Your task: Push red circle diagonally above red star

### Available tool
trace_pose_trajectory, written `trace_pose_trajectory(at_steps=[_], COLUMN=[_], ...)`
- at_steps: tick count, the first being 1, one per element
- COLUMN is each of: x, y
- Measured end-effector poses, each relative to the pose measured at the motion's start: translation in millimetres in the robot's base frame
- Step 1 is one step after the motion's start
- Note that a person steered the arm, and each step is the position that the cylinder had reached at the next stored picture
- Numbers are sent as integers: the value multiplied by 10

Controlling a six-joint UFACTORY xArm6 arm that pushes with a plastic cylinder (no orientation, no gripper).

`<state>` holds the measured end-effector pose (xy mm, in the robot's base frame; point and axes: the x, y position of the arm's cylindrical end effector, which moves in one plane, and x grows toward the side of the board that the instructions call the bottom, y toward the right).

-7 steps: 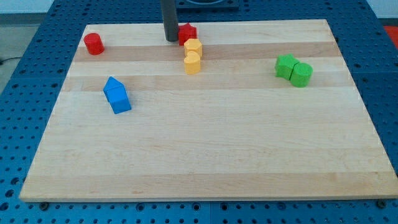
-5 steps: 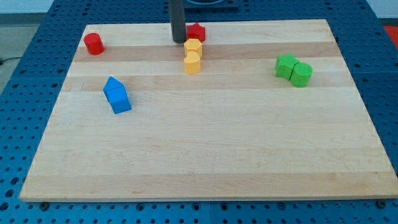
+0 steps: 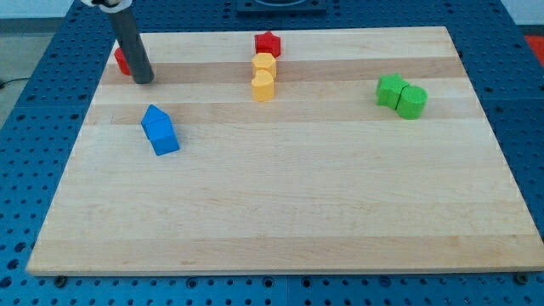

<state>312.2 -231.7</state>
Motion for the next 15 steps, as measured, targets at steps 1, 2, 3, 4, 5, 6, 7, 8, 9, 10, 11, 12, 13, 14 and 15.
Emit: trace_pose_trajectory(at_steps=[1,2,3,4,5,6,7,8,9,10,11,12,13,14,15], x=[-106,-293,-433,-450,-445,-517,-746,-1017,-1057,-1057,-1057,-996,-923,-921,-881], y=[-217,-300,-327,-532,-733,-725,-640,-594,-532,-459,-373,-295,-232,-106,111])
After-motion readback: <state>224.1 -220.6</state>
